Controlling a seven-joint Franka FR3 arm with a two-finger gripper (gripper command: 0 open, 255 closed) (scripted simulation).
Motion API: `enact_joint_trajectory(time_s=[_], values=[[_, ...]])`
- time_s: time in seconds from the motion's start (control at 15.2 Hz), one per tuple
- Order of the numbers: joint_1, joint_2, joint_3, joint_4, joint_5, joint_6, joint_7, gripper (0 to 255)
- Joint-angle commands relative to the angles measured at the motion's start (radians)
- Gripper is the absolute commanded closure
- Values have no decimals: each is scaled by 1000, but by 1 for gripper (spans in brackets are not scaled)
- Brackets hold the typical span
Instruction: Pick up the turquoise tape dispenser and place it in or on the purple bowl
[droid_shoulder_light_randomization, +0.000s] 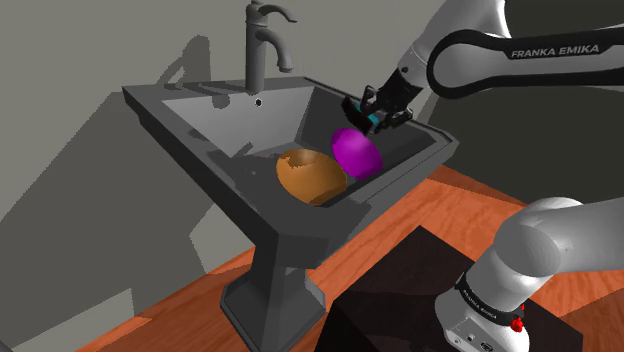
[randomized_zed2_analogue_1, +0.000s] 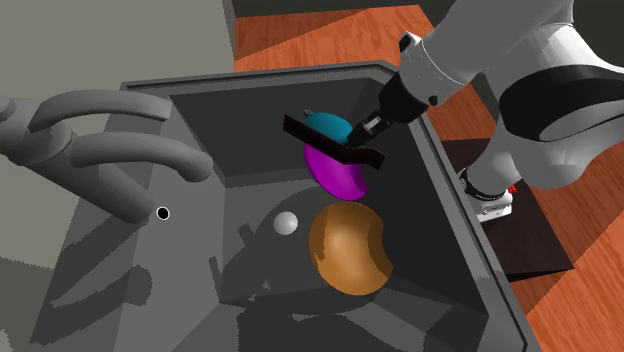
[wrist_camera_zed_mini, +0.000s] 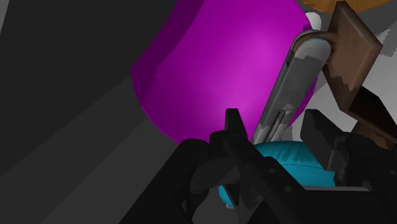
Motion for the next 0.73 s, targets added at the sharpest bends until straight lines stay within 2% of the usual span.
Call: enact_joint_trajectory(time_s=[0.0, 0.13, 0.59, 0.66], values=[[3, 1, 5, -26, 4, 28, 2, 255], [4, 6, 9, -51, 7, 58, 3, 255], [4, 6, 9, -51, 7, 58, 3, 255], [4, 6, 9, -51, 7, 58, 3, 0]])
